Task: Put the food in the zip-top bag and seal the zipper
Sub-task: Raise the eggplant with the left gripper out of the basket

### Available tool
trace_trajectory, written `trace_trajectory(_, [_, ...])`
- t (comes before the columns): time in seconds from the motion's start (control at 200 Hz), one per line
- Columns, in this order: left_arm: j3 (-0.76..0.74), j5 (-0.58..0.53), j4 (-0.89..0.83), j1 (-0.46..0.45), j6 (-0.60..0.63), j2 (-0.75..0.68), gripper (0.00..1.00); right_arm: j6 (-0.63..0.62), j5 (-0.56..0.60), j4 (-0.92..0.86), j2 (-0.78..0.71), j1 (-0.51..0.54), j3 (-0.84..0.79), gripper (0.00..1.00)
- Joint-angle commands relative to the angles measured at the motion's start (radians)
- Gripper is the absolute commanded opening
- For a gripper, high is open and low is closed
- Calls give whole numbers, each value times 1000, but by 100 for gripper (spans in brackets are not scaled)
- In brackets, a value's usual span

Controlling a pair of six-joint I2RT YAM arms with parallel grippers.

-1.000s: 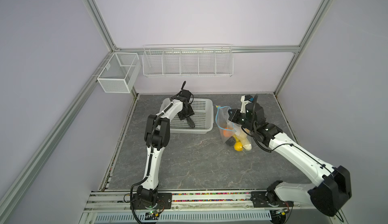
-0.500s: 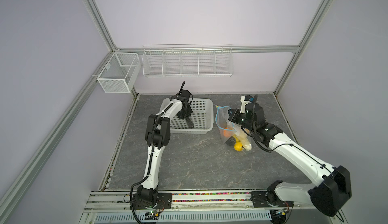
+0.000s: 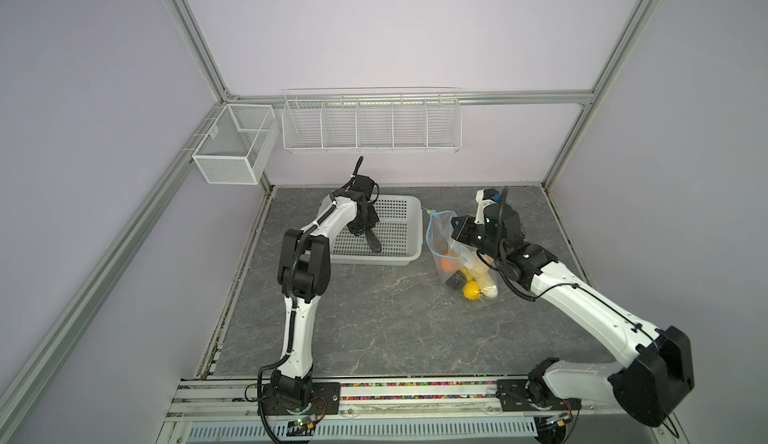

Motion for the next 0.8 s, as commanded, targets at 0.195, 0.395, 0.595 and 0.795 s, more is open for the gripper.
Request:
trace_trajectory(0.195, [-169,-2,150,-13,-9,-203,19,4,6,6,11,6,18,6])
trace_trajectory(0.395, [-256,3,217,-33,-23,-307,19,1,3,3,11,9,21,6])
trace_trajectory(0.595, [-279,-9,238,-64,-25,-389,18,2,7,4,2,16,20,6])
trace_trajectory(0.795, [-315,-29,294,-106,-31,-476,18,6,8,10,10,25,21,6])
